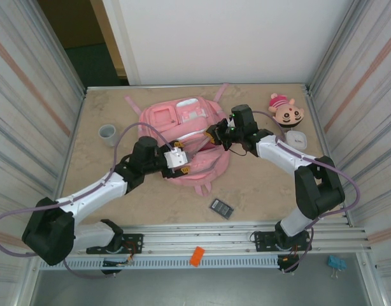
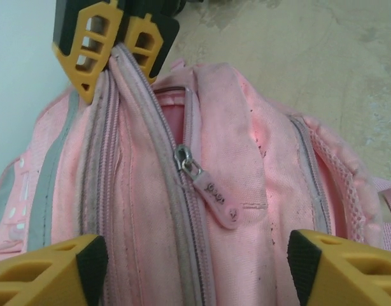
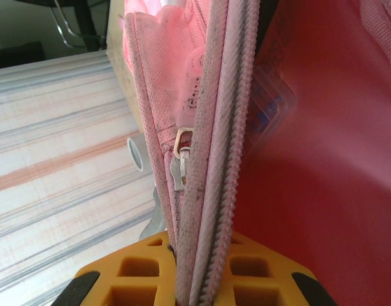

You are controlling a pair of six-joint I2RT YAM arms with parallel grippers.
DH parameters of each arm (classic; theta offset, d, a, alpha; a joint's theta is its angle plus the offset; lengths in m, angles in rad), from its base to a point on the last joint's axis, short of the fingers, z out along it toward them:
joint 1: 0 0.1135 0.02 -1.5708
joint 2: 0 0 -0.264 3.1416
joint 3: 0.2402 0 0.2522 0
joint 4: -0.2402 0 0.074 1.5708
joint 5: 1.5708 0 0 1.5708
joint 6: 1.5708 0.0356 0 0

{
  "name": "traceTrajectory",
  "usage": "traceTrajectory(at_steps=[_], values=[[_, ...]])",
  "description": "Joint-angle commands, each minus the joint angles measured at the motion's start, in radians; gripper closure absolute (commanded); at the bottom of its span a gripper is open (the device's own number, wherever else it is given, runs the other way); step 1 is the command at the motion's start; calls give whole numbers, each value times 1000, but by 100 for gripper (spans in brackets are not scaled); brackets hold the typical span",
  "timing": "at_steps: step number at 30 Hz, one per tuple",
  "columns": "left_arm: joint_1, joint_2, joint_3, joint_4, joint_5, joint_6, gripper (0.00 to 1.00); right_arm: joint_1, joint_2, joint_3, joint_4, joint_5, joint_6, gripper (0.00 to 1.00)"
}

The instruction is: Pack books, pencil case, and school supplies into a backpack

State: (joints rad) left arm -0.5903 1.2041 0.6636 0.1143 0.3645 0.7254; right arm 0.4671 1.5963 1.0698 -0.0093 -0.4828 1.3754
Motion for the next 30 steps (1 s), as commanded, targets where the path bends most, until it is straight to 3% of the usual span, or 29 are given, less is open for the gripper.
traceTrajectory(at_steps=[1, 3, 7, 18, 26, 29, 30], values=[[35, -2, -1, 13, 120, -16, 33, 15, -40, 48, 24, -10, -29, 99], [72, 17, 14, -3, 191, -43, 43, 17, -40, 48, 22, -5, -28, 99], [80, 43, 28, -27, 230, -31, 48, 18, -32, 50, 22, -17, -29, 99], [81, 110, 21, 34, 95, -152, 52, 21, -40, 45, 29, -25, -28, 100], [66, 156, 38, 27, -21, -147, 56, 21, -41, 44, 35, -30, -26, 100], [59, 156, 40, 0, -36, -125, 71, 19, -40, 45, 42, -37, -22, 100], [55, 151, 43, -13, -48, -129, 80, 16, -39, 46, 44, -37, -21, 99]])
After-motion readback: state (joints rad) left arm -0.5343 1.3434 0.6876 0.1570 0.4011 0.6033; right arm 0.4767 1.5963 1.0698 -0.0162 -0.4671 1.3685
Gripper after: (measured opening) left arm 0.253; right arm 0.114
